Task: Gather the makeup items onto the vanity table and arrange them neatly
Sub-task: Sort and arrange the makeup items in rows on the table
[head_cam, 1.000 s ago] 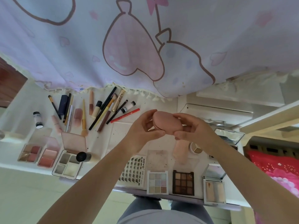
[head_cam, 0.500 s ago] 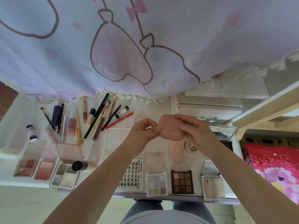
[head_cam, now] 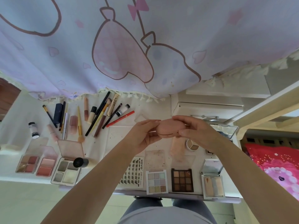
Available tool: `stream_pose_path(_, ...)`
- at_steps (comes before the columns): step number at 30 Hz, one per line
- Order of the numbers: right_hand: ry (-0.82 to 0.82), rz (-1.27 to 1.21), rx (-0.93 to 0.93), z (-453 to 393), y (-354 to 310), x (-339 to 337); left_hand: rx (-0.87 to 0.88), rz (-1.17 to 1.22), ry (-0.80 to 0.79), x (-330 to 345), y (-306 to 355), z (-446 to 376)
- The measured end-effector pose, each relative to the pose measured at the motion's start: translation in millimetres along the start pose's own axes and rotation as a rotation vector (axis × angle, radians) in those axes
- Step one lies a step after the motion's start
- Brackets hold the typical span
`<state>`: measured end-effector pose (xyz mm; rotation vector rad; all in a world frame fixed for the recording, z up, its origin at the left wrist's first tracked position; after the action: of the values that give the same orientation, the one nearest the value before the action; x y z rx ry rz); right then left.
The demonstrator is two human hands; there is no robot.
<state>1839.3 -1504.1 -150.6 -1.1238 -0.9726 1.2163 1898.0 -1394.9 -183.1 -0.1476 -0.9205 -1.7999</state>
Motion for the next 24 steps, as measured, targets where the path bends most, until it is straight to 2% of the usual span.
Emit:
stream_pose_path(3, 0.019, 0.024, 0.003, 2.4, -0.3, -1.2, -0.021, -0.011, -0.002, 2.0, -1.3, 0.9)
stream_pose_path(8, 0.077, 0.023, -0.017, 4.6, -2.2, -4.0, 0.051, -0.099, -0.120, 10.6, -3.0, 4.1)
stream_pose_path(11, 0.075, 0.028, -0.025, 5.9, -1.6, -3.3, 0.125, -0.247, -0.038, 5.4, -1.9, 4.8)
stream_pose_path(14, 0.246, -0.189, 0.001, 3.7, 8.1, -9.1, 0.229, -0.391, 0.073, 2.1, 2.9, 6.9)
stream_pose_path(16, 0.385, -0.313, 0.030, 4.4, 15.4, -14.7, 0.264, -0.435, 0.092, 2.1, 2.1, 7.4)
stream_pose_path(18, 0.450, -0.333, 0.036, 6.2, 16.4, -19.2, 0.257, -0.418, 0.071, 3.7, 0.9, 6.9)
stream_pose_path(21, 0.343, -0.169, 0.020, 0.5, 8.7, -18.6, 0.122, -0.196, -0.010, 4.6, -4.8, 2.6)
stream_pose_path(24, 0.195, 0.052, 0.034, -7.6, 1.8, -9.5, 0.031, -0.228, -0.015, 5.6, -9.8, 0.1)
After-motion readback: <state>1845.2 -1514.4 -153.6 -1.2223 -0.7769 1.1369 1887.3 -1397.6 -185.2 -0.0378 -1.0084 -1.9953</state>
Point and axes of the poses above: each hand's wrist, its own z-axis away from the middle knuckle, its own x-axis out of the palm, y = z × x, the point moved 9 cm from there along -z, towards the middle knuckle, and after that the axes turned 11 degrees about -x, right-handed, at the moved point
